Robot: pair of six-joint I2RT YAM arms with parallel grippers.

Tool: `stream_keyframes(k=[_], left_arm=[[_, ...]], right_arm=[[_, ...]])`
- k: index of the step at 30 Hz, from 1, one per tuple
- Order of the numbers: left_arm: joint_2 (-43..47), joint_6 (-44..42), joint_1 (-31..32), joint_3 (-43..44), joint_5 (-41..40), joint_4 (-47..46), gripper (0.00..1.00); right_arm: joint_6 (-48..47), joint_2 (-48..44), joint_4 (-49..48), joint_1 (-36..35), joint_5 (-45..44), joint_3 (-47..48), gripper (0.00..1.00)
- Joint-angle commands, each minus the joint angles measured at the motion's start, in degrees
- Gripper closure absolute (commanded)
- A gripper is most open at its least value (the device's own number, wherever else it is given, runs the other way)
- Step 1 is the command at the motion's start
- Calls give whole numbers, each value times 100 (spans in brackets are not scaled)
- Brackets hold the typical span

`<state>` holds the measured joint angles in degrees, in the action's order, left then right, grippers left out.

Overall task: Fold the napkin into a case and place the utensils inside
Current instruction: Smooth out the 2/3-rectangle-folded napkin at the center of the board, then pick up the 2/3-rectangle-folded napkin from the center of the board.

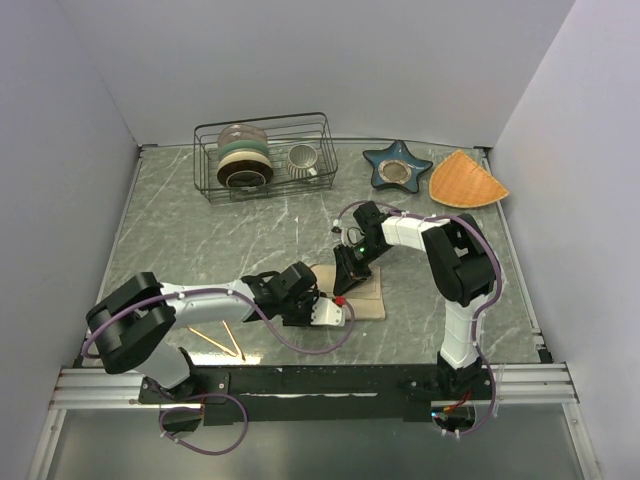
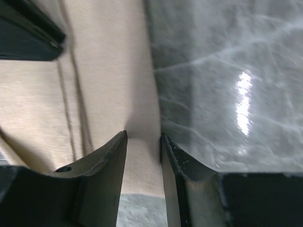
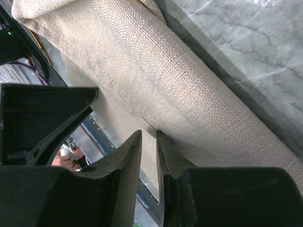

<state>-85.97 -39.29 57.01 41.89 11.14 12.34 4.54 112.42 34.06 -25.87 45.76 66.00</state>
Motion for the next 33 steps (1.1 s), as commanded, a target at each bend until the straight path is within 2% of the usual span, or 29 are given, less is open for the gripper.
stream_keyframes(k=[1, 4, 5, 7, 8, 10, 15, 21, 25, 26, 27, 28, 29, 31, 33], left_arm=[[-305, 44, 29, -155, -437, -399, 61], [-446, -52, 29, -137, -428, -364, 70], [-455, -79, 29, -137, -402, -320, 81], [-421, -158, 29, -102, -227, -224, 93], [-377, -184, 29, -32, -139, -153, 96], [-202, -211, 3, 82, 107, 206, 98], [-121, -272, -452, 907, 1450, 1322, 99], [-928, -492, -1261, 2059, 2865, 2640, 99], [-1500, -580, -1631, 2683, 3412, 3248, 99], [-1553, -537, -1676, 2789, 3421, 3222, 98], [-1528, -484, -1737, 2772, 3404, 3135, 92], [-1467, -405, -1729, 2711, 3265, 2995, 77], [-1370, -343, -1729, 2493, 3176, 2680, 72], [-1001, -29, -1624, 2194, 2844, 2257, 63], [-599, 210, -1396, 1693, 2536, 1671, 60]], right_arm=[[-234, 140, 153, -59, -550, 18, 73], [-243, 157, 153, -50, -542, 27, 73], [-234, 157, 153, -59, -542, 36, 73], [-243, 166, 144, -50, -550, 19, 73], [-243, 157, 144, -50, -559, 27, 73], [-260, 166, 144, -59, -568, 1, 73], [-278, 166, 127, -50, -568, -52, 73], [-295, 122, 92, -41, -550, -87, 72], [-322, 87, 127, -50, -541, -43, 70], [-339, 78, 135, -59, -542, -43, 70], [-339, 78, 136, -50, -542, -26, 70], [-348, 96, 144, -50, -542, -17, 70], [-339, 104, 153, -59, -542, -8, 70], [-339, 140, 144, -50, -542, 1, 70], [-339, 175, 136, -59, -559, -17, 70]])
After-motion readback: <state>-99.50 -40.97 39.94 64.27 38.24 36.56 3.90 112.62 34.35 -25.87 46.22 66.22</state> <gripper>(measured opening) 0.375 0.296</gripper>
